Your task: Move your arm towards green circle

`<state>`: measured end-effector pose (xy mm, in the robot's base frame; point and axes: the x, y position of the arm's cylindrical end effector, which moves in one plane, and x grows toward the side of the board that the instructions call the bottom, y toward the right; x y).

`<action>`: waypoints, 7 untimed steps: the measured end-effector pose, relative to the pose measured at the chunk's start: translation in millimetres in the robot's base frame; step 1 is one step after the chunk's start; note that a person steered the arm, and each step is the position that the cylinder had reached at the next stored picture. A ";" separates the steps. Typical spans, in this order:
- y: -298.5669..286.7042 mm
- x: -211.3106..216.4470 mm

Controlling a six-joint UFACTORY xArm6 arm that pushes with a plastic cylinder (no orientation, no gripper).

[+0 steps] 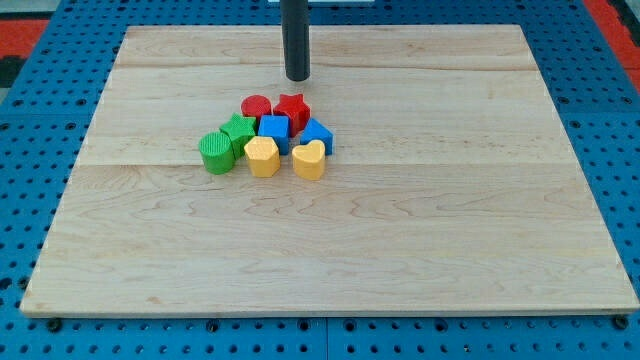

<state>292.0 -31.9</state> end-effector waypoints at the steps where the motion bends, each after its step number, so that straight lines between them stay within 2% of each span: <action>1: 0.0 -0.1; 7: 12.0 -3.9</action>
<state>288.1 -19.9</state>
